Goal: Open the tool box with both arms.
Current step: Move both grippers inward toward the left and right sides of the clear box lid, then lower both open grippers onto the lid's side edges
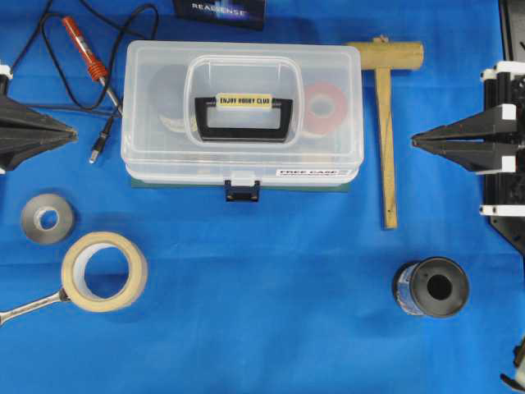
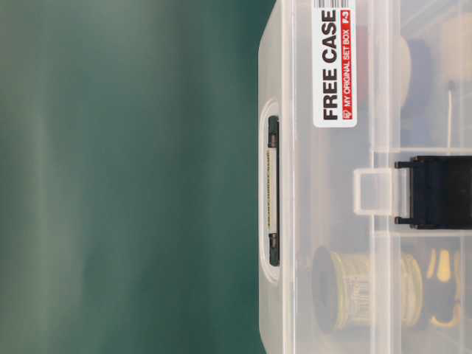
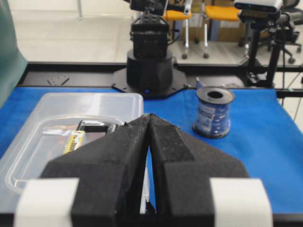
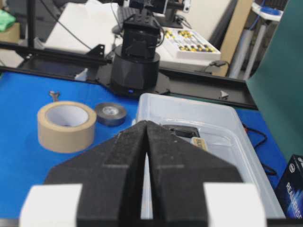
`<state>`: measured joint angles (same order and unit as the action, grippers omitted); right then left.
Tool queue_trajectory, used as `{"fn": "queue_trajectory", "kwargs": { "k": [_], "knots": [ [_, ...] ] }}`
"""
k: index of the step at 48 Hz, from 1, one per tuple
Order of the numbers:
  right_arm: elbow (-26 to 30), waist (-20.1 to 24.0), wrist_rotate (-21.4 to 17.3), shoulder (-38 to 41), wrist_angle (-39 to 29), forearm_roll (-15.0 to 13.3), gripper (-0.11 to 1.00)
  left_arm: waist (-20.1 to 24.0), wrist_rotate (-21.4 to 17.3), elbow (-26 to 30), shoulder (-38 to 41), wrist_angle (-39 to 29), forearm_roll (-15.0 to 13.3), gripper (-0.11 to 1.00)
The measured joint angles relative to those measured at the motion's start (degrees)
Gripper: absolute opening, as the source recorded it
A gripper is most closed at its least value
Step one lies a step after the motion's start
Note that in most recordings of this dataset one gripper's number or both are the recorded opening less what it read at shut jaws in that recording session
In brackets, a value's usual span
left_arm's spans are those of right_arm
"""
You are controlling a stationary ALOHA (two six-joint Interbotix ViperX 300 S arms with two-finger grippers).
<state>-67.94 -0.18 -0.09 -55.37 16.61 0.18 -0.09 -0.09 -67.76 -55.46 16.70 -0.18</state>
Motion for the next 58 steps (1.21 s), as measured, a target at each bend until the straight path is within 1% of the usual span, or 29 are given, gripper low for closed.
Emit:
{"fn": "queue_trajectory", "kwargs": {
  "k": [5, 11, 18, 25, 27, 28, 30, 32, 33, 39, 41, 43, 45, 49, 58],
  "knots": [
    [0.4, -0.2, 0.4, 0.1, -0.8, -0.2, 0.0, 0.3, -1.4, 0.0, 0.4, -1.7, -1.2, 0.0],
    [1.5, -2.0, 0.3, 0.3, -6.0, -0.1, 0.0, 1.1, -2.1, 0.0, 0.7, -5.2, -1.7, 0.0],
    [1.7, -5.3, -0.4, 1.8, -11.3, 0.0, 0.0, 4.0, -2.1, 0.0, 1.3, -9.7, -1.8, 0.0],
    [1.7, -8.0, -0.7, 4.6, -13.1, 0.8, 0.01, 7.6, -2.1, -0.3, 2.4, -12.0, -1.8, 0.01],
    [1.7, -8.7, -0.9, 5.4, -13.3, 0.9, 0.01, 8.8, -2.1, -0.5, 2.7, -12.0, -1.8, 0.04],
    [1.7, -9.0, -1.0, 5.8, -13.4, 1.0, 0.03, 9.2, -2.1, -0.7, 3.0, -12.0, -1.8, 0.08],
    [1.8, -9.6, -1.1, 6.7, -13.7, 1.1, 0.09, 10.1, -2.1, -1.0, 3.4, -12.2, -1.8, 0.17],
    [1.7, -10.2, -1.3, 7.6, -14.2, 1.1, 0.19, 10.7, -2.1, -1.4, 4.0, -12.3, -1.8, 0.29],
    [1.7, -10.6, -1.5, 8.1, -14.7, 1.1, 0.27, 11.2, -2.1, -1.8, 4.4, -12.3, -1.8, 0.37],
    [1.7, -12.4, -2.3, 10.9, -16.9, 1.2, 0.64, 12.0, -2.1, -3.1, 6.4, -12.4, -1.8, 0.73],
    [1.7, -12.8, -2.3, 11.9, -17.7, 1.2, 0.75, 12.2, -2.1, -3.4, 7.4, -12.6, -1.8, 0.83],
    [1.8, -13.4, -2.3, 12.8, -18.6, 1.2, 0.83, 12.4, -2.1, -3.7, 8.3, -12.7, -1.8, 0.89],
    [1.7, -13.8, -2.3, 13.8, -19.5, 1.2, 0.86, 12.6, -2.2, -4.0, 9.4, -12.7, -1.8, 0.91],
    [1.7, -14.5, -2.3, 15.9, -20.6, 1.2, 0.83, 13.1, -2.2, -4.0, 11.3, -12.8, -1.8, 0.89],
    [1.8, -15.0, -2.3, 18.3, -20.9, 1.2, 0.84, 14.5, -2.2, -4.0, 16.7, -12.7, -1.8, 0.9]
  ]
}}
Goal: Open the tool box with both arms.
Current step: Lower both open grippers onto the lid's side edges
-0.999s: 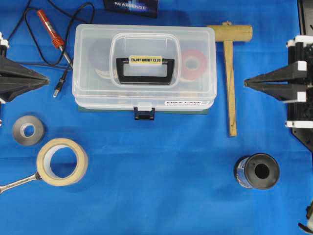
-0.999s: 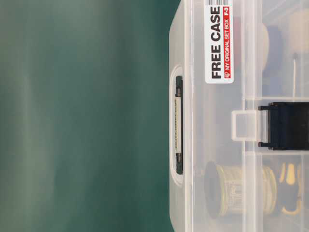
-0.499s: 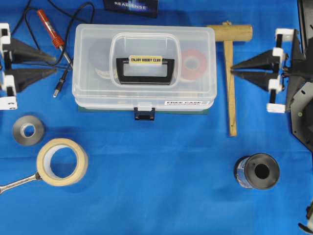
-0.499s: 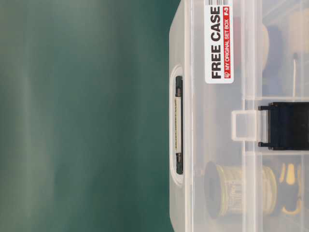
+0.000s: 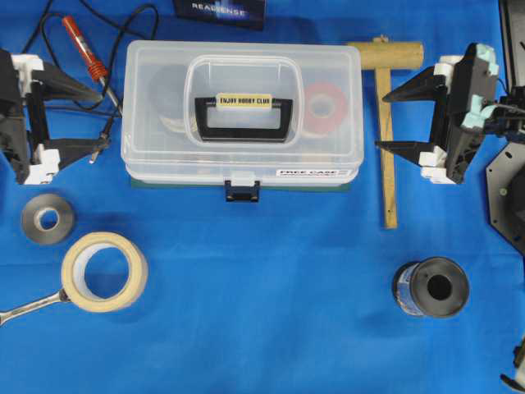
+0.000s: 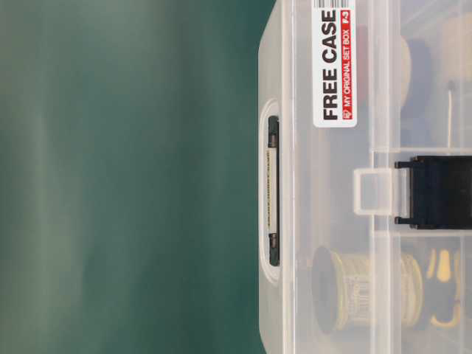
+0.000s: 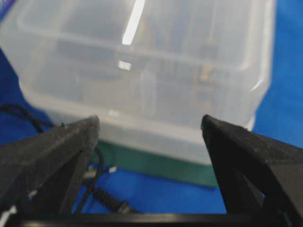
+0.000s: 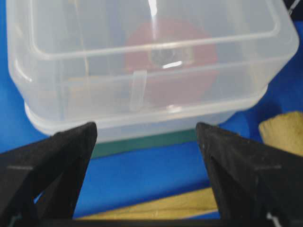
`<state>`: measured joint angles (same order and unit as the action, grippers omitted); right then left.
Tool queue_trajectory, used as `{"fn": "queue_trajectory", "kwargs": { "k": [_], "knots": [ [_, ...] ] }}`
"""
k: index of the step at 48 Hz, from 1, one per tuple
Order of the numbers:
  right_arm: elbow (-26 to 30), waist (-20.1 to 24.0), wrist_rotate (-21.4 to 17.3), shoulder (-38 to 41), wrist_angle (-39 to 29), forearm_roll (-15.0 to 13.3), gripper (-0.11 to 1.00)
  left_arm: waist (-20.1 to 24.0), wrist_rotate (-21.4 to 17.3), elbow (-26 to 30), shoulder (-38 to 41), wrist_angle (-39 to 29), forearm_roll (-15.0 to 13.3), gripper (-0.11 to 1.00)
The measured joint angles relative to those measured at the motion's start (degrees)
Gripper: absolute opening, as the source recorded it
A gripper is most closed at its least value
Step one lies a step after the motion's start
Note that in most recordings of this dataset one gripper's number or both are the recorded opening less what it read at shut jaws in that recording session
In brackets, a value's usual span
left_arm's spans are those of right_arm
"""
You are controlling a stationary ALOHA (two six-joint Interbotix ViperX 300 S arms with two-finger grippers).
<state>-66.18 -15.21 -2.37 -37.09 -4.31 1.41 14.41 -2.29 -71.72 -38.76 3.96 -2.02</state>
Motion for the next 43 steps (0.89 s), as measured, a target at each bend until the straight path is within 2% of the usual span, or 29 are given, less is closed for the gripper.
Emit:
{"fn": "queue_trajectory", "kwargs": {
  "k": [30, 43],
  "knots": [
    [2.4, 0.2, 0.1, 7.9, 4.9, 0.0, 0.84, -0.1, 0.0, 2.3, 9.1, 5.1, 0.1, 0.9],
    [2.9, 0.4, 0.0, 8.8, 4.9, 0.0, 0.84, -0.1, -0.2, 2.3, 9.2, 5.1, 0.0, 0.9]
  ]
}}
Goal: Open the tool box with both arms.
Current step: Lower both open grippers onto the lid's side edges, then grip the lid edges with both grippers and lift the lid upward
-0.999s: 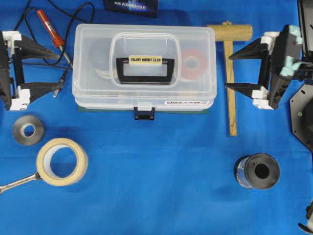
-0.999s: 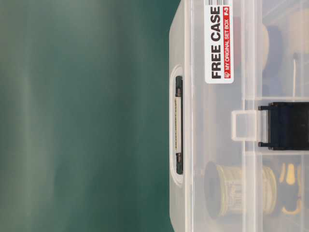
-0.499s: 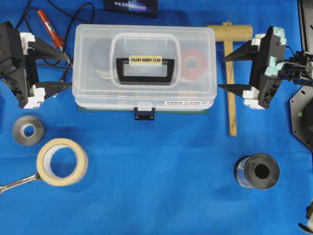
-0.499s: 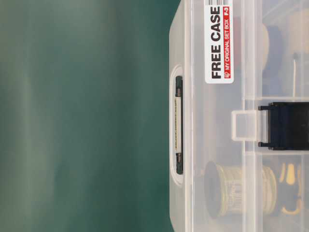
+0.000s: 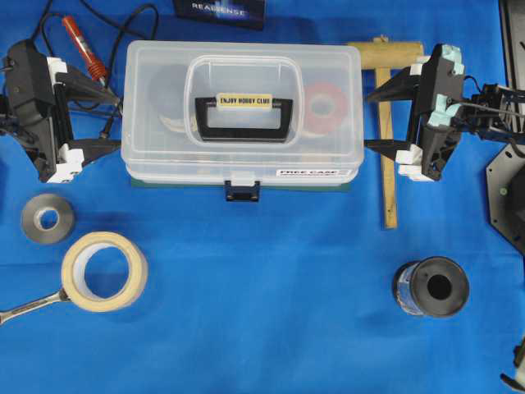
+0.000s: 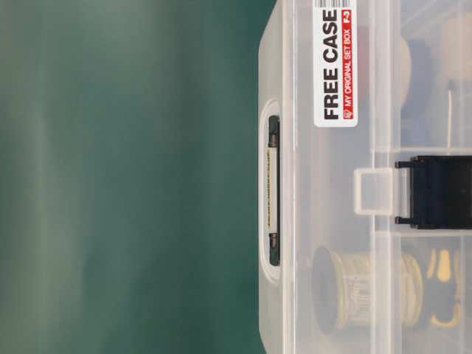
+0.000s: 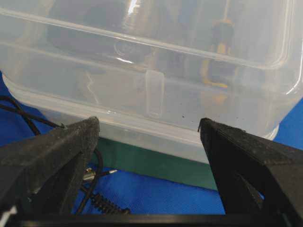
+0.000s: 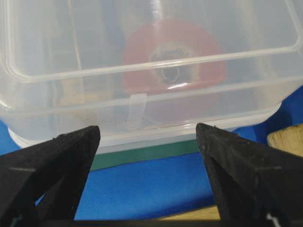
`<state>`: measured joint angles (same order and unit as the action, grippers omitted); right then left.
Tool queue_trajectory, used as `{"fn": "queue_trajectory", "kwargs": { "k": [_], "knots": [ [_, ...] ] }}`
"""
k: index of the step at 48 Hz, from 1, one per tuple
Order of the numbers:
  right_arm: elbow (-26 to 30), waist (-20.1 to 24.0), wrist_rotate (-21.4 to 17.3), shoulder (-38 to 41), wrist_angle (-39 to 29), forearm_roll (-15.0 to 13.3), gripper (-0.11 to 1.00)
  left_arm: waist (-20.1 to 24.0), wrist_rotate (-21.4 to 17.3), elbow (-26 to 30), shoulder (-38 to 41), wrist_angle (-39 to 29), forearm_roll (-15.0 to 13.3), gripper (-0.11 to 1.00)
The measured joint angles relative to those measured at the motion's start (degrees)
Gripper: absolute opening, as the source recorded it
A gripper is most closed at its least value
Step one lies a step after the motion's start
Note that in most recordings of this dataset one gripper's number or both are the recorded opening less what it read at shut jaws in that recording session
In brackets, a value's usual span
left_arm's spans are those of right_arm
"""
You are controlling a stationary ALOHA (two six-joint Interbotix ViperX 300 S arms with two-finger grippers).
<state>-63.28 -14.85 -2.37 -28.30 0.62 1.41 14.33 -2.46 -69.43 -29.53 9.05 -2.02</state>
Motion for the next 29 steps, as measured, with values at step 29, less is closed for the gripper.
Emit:
{"fn": "queue_trajectory", "kwargs": {
  "k": [29],
  "knots": [
    [1.0, 0.2, 0.6, -3.7, -0.2, -0.4, 0.84, 0.8, -0.6, -0.1, -4.0, 0.0, 0.1, 0.89]
  ]
}}
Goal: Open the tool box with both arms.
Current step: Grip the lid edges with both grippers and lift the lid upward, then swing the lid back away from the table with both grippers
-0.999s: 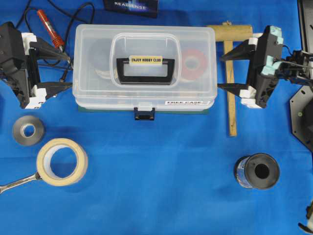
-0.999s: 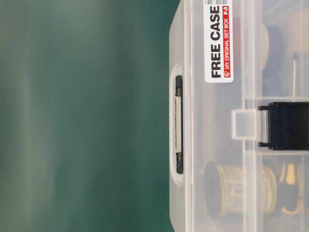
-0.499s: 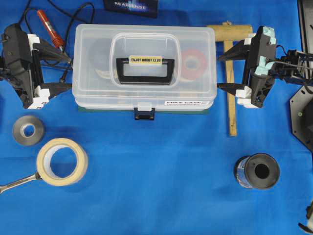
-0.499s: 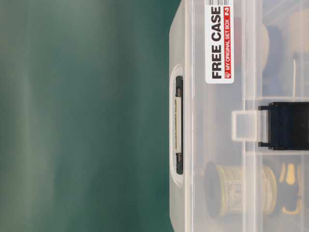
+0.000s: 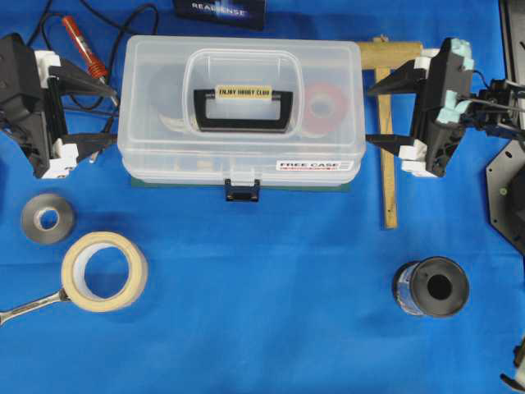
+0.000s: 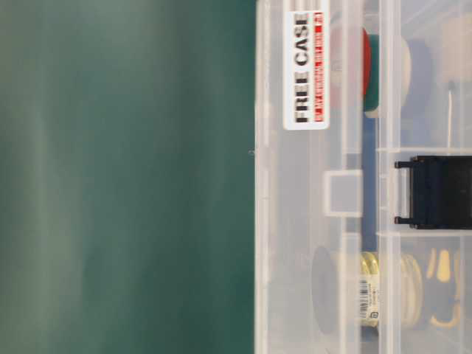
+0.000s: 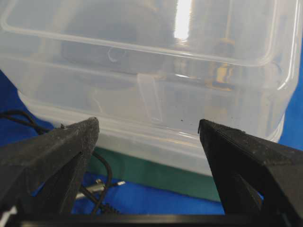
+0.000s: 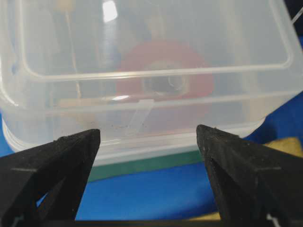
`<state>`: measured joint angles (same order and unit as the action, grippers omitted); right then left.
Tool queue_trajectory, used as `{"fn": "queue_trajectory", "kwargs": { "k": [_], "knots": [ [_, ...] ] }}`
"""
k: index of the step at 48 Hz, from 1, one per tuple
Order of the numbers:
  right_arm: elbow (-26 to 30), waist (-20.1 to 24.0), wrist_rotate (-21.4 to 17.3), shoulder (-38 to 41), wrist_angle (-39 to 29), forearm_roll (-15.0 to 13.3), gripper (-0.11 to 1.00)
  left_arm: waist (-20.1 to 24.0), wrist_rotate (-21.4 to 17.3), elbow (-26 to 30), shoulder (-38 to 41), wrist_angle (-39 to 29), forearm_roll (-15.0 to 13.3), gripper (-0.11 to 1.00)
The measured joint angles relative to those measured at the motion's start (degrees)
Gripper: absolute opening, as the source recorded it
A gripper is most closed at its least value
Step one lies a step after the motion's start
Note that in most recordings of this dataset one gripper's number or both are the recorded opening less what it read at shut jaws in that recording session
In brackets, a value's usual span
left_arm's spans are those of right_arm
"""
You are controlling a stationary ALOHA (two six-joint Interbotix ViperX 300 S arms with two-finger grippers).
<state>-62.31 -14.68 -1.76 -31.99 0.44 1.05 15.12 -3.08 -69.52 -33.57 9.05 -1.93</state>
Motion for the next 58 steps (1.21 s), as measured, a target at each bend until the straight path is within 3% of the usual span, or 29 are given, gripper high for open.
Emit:
{"fn": "queue_trajectory", "kwargs": {
  "k": [28, 58],
  "knots": [
    [0.7, -2.3, 0.1, -3.4, 0.8, -0.8, 0.84, 4.7, -0.2, 0.1, -5.0, 3.3, 0.0, 0.89],
    [1.5, -9.7, 0.2, -4.0, 6.2, -0.8, 0.84, 11.1, -0.4, 0.1, -4.7, 12.0, -0.4, 0.89]
  ]
}}
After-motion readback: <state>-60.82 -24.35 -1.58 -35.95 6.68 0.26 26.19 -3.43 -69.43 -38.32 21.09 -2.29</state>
